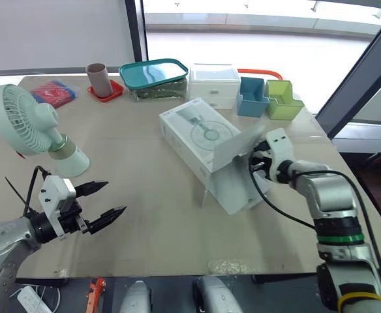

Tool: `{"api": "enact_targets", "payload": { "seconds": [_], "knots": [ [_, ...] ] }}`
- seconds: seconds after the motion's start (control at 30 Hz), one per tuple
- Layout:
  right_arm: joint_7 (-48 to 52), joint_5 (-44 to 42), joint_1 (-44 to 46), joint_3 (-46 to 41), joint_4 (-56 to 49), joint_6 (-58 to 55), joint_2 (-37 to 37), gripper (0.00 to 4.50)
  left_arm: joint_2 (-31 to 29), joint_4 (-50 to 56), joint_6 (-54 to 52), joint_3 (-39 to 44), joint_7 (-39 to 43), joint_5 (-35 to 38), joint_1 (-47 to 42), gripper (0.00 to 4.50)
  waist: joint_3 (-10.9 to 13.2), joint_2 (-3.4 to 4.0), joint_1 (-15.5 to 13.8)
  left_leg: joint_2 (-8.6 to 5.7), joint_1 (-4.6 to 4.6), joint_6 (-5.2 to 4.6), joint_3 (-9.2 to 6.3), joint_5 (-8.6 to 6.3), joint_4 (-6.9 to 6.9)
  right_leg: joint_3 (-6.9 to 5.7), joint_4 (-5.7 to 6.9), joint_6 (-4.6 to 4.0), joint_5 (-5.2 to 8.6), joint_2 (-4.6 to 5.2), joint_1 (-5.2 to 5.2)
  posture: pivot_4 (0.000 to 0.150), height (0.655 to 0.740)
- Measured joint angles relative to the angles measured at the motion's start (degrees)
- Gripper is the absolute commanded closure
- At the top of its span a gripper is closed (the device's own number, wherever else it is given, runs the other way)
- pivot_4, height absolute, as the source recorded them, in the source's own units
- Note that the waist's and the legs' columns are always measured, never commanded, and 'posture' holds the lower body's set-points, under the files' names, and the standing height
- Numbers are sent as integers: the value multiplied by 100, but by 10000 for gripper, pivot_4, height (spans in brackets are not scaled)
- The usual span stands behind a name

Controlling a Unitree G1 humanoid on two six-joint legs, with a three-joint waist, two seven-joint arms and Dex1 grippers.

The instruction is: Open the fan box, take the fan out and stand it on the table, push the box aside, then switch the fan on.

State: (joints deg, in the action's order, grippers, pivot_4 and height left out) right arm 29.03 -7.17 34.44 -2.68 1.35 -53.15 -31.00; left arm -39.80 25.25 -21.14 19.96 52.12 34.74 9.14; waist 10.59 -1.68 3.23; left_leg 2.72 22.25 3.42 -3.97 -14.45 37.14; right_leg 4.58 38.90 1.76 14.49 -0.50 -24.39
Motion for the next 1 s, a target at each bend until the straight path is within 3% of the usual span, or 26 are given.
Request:
{"api": "enact_targets", "payload": {
  "seconds": [0.13,0.3,0.33,0.37,0.47,0.5,0.6,0.73,0.83,1.0],
  "knots": [
    [-127,11,-264,-472,-72,-95,-403,44585,0,-66,4,-37,77,-22,-84,0,0,0,-29,-3,0,0,3,0,0,6,-2,1,1,0,1,1500,7400],
    [-171,18,-381,-628,-73,-86,-549,28800,0,-145,4,-86,85,-52,-139,0,0,0,-25,-2,-4,0,4,0,-1,10,-2,4,2,-4,1,1500,7400],
    [-172,22,-484,-662,-73,-70,-652,21027,0,-159,4,-137,102,-53,-177,0,0,0,-27,-1,-4,0,6,0,-1,11,-1,5,3,-5,1,1500,7400],
    [-174,27,-544,-681,-61,-70,-699,19110,0,-172,4,-151,111,-55,-192,0,0,0,-27,-1,-4,0,6,0,-1,13,-1,4,2,-5,1,1500,7400],
    [-173,-66,-610,-758,-57,-175,-687,6854,0,-230,8,-184,151,-92,-318,0,0,0,-11,-1,-7,0,11,0,-1,17,-1,5,1,-6,1,1500,7400],
    [-170,-112,-649,-777,-64,-185,-685,884,0,-236,9,-200,169,-98,-326,0,0,0,-16,-1,-5,0,10,0,0,17,-1,4,1,-6,1,1500,7400],
    [54,-279,-915,-856,-222,-174,-816,884,0,-293,24,-221,202,-108,-367,0,0,1,-31,-2,-2,0,11,0,-1,22,-1,4,1,-6,1,1500,7400],
    [912,-490,-1723,-1118,-606,384,-1736,884,-1,-369,97,-216,221,-130,-360,0,3,6,-55,-10,3,-5,11,-3,2,33,-9,7,3,-5,7,1500,7400],
    [1222,-566,-2012,-1412,-655,922,-2008,884,0,-390,105,-219,225,-153,-362,0,3,7,-42,-9,-2,-6,15,-3,4,37,-10,36,20,-8,7,1500,7400],
    [1444,-848,-1752,-2052,-604,1557,-2183,884,0,-401,105,-220,257,-147,-410,0,4,8,3,-4,-19,-7,36,-2,5,62,-7,40,8,-17,11,1500,7400]
  ]
}}
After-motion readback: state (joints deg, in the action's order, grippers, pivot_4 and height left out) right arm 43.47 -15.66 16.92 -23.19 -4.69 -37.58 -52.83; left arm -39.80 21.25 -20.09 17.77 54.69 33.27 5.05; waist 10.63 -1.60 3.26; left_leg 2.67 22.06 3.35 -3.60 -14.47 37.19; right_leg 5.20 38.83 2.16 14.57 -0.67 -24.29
